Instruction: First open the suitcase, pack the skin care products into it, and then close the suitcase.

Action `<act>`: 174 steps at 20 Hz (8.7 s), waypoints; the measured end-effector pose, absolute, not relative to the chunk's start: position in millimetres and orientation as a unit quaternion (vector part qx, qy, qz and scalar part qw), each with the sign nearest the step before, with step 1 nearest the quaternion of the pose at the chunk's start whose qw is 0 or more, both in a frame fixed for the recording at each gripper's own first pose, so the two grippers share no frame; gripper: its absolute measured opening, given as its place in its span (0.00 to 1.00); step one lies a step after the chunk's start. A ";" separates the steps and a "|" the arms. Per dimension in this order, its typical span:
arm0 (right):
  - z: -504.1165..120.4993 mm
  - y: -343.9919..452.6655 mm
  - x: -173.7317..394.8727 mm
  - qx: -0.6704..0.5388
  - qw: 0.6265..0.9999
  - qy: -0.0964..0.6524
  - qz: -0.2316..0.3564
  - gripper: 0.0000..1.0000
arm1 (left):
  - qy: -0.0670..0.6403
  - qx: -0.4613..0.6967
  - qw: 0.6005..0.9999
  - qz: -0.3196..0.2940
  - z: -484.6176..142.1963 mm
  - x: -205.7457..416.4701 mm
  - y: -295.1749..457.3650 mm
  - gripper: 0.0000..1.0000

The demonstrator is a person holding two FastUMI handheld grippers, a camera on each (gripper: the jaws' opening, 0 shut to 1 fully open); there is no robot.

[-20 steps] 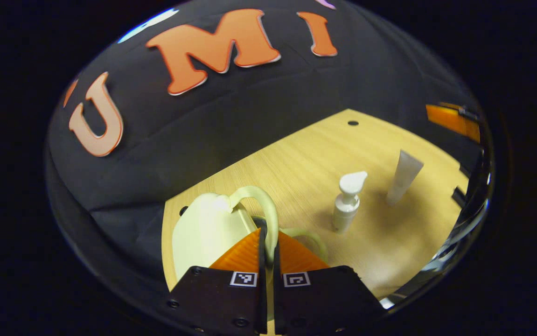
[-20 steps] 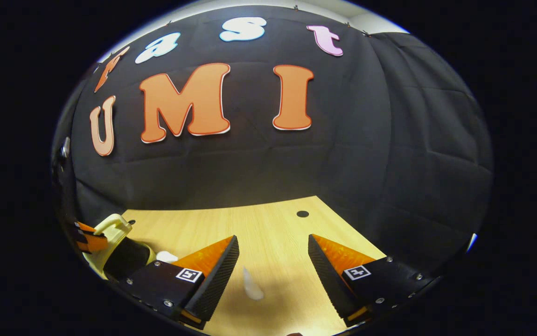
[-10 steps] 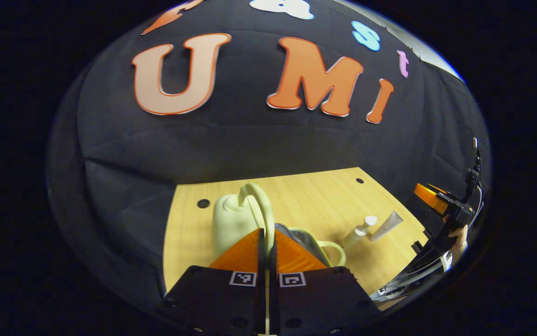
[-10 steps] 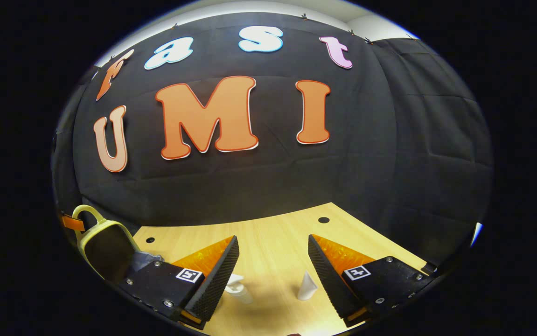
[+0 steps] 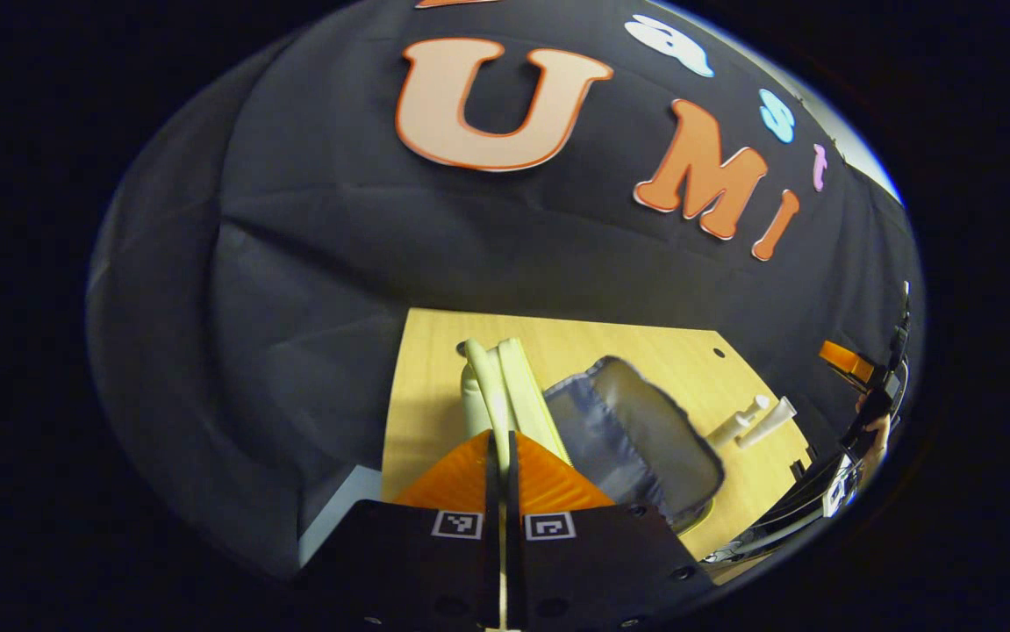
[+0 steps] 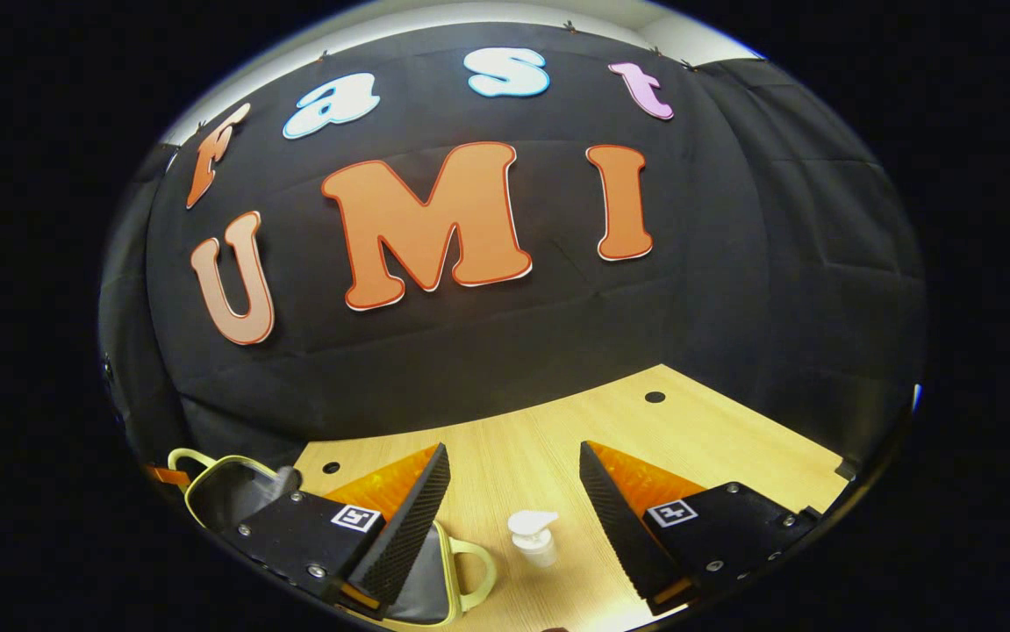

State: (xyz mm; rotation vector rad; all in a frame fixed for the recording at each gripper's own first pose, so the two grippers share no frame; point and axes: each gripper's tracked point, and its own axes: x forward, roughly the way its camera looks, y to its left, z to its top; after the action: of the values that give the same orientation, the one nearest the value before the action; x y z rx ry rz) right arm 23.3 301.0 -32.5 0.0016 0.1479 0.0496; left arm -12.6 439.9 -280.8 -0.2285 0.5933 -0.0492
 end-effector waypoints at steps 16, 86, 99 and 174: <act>-67.3 259.3 26.6 -0.043 0.993 0.108 -0.014 0.95 | 0.361 -0.130 0.919 0.087 -470.9 -40.7 535.4 0.36; -145.5 139.1 62.9 -0.091 0.984 0.135 0.076 0.95 | 0.164 0.020 0.985 -0.048 -211.6 4.2 43.1 0.58; -271.1 125.3 93.1 -0.125 0.956 0.254 0.081 0.76 | 0.181 0.002 0.983 0.009 -227.8 -30.9 88.8 0.57; -295.6 448.6 -55.5 -0.105 0.739 0.638 0.190 0.37 | 0.341 -0.037 0.936 -0.082 -289.4 -30.6 287.4 0.99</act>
State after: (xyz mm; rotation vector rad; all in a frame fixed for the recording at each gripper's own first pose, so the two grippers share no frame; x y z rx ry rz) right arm -55.5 448.6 -295.6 -0.2296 1.3993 0.4179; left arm -30.6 287.4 -289.4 -0.0765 0.6972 -0.1670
